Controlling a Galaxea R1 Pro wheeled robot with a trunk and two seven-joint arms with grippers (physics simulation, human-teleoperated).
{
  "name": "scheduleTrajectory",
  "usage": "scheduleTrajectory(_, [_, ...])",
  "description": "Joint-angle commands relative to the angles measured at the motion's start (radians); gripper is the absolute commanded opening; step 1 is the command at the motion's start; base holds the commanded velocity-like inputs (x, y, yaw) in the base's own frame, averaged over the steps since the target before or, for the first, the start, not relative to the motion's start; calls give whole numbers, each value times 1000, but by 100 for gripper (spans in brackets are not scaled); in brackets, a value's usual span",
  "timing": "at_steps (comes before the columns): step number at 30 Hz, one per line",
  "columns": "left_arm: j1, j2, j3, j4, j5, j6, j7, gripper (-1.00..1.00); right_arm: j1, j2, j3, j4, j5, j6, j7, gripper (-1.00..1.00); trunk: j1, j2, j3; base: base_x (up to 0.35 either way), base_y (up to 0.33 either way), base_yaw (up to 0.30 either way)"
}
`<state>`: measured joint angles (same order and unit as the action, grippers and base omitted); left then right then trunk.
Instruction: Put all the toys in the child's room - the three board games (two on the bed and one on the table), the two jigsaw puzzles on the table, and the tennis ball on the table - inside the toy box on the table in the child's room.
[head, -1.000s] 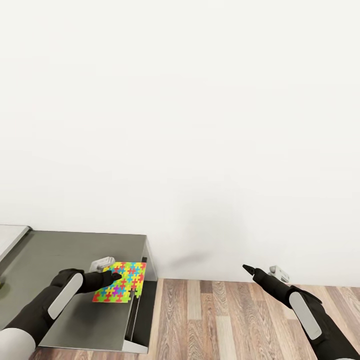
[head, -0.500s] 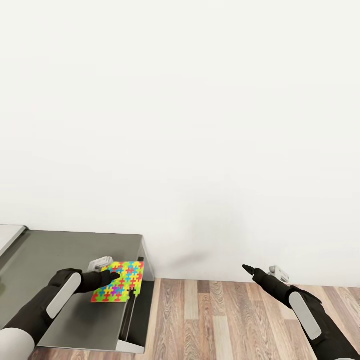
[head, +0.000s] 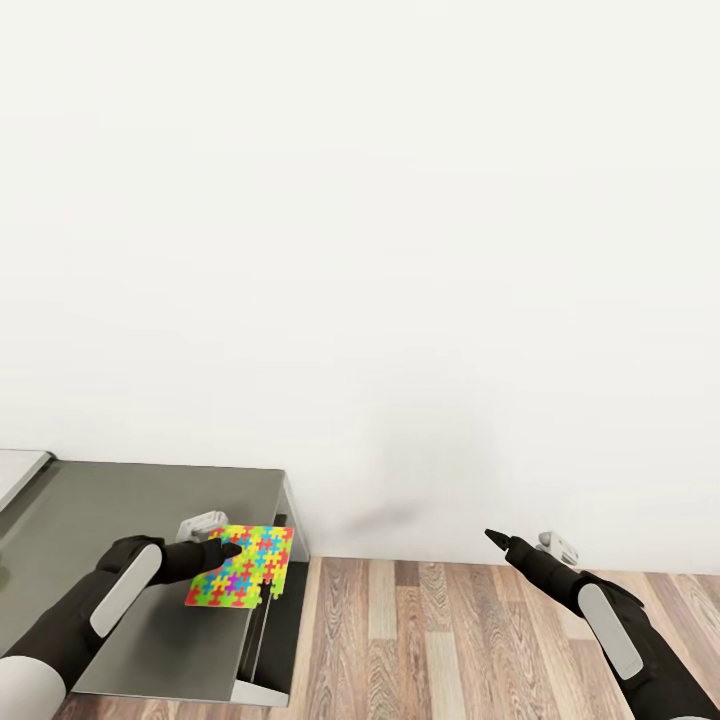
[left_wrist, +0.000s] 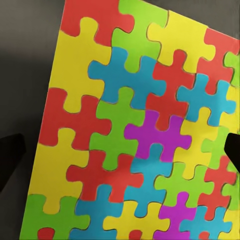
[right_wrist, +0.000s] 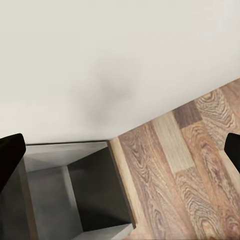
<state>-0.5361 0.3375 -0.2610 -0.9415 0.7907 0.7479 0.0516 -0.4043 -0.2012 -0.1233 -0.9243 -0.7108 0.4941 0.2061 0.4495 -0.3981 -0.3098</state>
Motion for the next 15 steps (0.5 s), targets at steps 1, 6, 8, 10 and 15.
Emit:
scheduleTrajectory(1, [-1,1,-3,-2,7,2,5,100,-1,0,-3,-1,-3,7,2,100,1,-2,-2,0,0,0])
scheduleTrajectory(6, [-1,2,-3,-3,7,2,5,100,-1,0,-3,-1,-3,7,2,100,1,-2,-2,0,0,0])
scheduleTrajectory(8, [-1,3,-3,-3,6,3,4,100,-1,0,-3,-1,-3,7,2,100,1,-2,-2,0,0,0])
scheduleTrajectory(10, [-1,4,-2,-3,6,3,4,100,-1,0,-3,-1,-3,7,2,100,1,-2,-2,0,0,0])
scheduleTrajectory(15, [-1,6,-2,-3,6,4,5,100,-1,0,-3,-1,-2,6,2,100,1,-2,-2,0,0,0])
